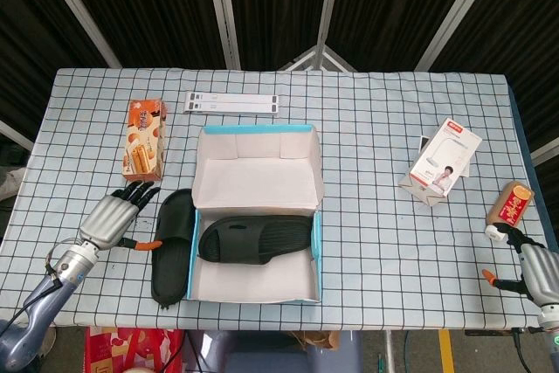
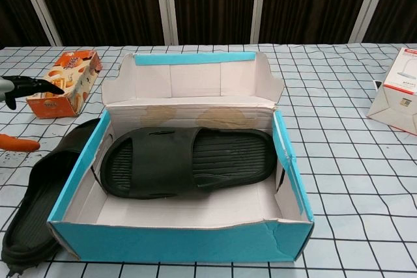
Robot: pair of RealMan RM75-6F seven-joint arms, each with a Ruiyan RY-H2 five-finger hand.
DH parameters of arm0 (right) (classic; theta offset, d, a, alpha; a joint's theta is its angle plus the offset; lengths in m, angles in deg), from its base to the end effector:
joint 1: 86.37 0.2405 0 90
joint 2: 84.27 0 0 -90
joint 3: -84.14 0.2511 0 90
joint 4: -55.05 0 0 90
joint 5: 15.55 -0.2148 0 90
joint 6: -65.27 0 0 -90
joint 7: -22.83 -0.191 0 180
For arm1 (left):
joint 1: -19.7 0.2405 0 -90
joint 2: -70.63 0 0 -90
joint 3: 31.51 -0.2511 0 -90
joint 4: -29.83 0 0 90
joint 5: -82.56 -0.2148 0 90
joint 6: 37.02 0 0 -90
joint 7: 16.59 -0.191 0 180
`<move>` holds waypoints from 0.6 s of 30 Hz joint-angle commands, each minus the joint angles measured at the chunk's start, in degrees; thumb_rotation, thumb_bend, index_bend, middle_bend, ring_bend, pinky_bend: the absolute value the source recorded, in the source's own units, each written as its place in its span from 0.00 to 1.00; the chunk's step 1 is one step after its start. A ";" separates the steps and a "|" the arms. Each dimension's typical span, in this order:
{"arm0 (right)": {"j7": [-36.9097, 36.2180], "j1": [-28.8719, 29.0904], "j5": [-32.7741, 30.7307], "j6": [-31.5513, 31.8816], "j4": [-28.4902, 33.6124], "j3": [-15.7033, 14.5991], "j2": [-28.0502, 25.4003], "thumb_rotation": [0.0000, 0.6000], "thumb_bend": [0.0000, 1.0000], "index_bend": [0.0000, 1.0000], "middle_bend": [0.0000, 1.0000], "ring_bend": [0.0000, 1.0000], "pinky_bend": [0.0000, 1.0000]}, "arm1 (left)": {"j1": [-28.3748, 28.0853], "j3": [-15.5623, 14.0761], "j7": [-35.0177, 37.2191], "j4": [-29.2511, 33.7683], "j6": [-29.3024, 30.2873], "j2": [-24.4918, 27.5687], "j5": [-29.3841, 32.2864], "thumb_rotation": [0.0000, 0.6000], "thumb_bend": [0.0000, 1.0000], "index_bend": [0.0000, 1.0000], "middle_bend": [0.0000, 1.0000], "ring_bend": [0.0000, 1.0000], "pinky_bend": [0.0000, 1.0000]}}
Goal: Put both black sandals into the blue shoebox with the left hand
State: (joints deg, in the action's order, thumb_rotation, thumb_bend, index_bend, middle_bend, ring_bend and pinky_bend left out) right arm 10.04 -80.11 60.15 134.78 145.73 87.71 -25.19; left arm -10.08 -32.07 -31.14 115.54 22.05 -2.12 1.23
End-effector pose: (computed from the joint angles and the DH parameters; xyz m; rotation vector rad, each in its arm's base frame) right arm -0.3665 -0.2320 0.1582 1.2693 -1.2339 0.7703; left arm -0.2493 0.3258 0.0314 -1.9518 -0.7498 -0.6634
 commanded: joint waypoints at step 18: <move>-0.26 0.01 -0.40 -0.27 -0.05 0.04 -0.12 1.00 0.23 0.21 0.24 0.31 0.31 | -3.40 0.61 -4.82 -2.84 -4.48 -5.17 0.64 0.29 0.07 0.00 0.21 0.07 0.30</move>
State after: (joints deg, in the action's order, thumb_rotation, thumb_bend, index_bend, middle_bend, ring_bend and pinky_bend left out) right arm 9.80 -80.11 59.76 134.53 145.70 87.75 -25.32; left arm -13.24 -31.42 -35.52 112.82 17.94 -6.97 1.64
